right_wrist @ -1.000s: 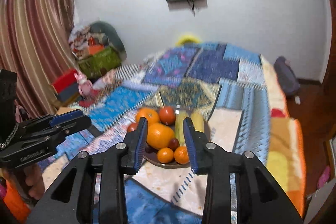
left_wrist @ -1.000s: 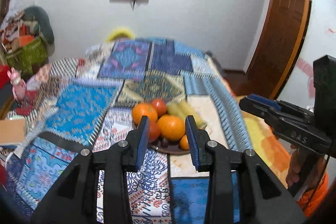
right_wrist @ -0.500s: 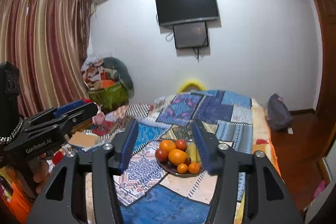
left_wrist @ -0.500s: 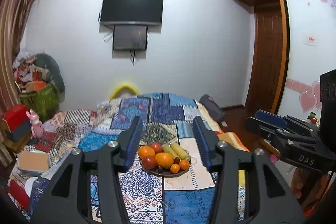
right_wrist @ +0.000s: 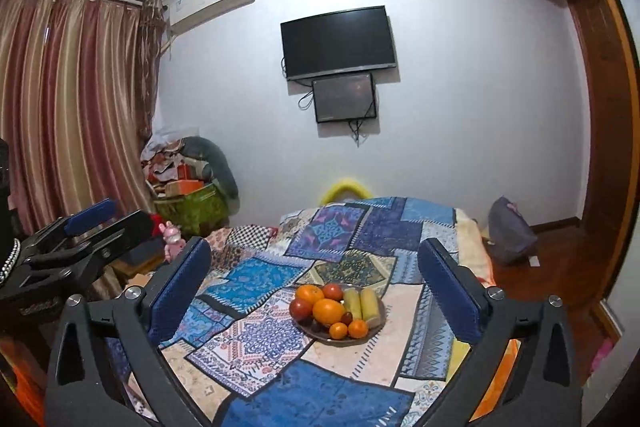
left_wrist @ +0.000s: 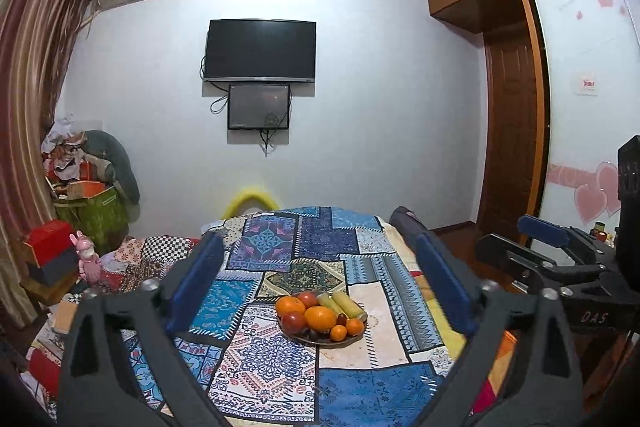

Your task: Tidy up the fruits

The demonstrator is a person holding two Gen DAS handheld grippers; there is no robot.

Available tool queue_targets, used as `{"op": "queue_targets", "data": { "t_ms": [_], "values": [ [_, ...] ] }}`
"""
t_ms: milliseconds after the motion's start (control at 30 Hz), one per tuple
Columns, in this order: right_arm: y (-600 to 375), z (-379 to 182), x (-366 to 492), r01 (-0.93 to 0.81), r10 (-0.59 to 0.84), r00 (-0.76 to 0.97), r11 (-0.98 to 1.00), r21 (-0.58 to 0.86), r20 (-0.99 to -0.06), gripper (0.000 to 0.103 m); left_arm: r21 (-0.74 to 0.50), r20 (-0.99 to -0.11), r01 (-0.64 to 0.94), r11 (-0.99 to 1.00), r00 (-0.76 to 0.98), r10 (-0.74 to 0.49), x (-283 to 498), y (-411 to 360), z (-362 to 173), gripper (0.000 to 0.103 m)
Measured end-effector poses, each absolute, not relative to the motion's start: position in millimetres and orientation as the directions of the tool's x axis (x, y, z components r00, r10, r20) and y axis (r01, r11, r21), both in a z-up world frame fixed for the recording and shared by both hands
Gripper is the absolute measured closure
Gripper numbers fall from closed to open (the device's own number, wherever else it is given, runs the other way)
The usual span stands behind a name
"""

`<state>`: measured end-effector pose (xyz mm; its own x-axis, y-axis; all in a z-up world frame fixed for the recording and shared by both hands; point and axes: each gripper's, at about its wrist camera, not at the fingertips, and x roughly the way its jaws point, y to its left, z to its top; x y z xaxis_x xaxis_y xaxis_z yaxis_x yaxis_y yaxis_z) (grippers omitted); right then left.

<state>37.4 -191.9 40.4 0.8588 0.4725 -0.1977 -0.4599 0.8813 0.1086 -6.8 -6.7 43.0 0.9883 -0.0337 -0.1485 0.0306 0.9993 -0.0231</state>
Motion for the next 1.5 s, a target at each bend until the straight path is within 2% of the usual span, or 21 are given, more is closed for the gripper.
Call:
{"op": "queue_targets", "data": {
  "t_ms": [100, 433, 1500],
  "values": [
    [-192, 40, 35, -0.458, 0.471, 0.859, 0.882, 0.111, -0.199, 0.000, -0.026, -0.145, 0.037, 0.999, 0.989, -0.040, -9, -7, 43, 0.000],
    [-191, 37, 27, -0.436, 0.442, 0.875, 0.897, 0.077, -0.198, 0.000, -0.030, -0.161, 0.027, 0.999, 0.986, -0.031, -6, -6, 38, 0.000],
    [-197, 47, 23, -0.418, 0.430, 0.886, 0.903, 0.100, -0.176, 0.000, -0.057, -0.186, 0.031, 0.998, 0.982, -0.041, 2, -4, 37, 0.000]
  ]
}}
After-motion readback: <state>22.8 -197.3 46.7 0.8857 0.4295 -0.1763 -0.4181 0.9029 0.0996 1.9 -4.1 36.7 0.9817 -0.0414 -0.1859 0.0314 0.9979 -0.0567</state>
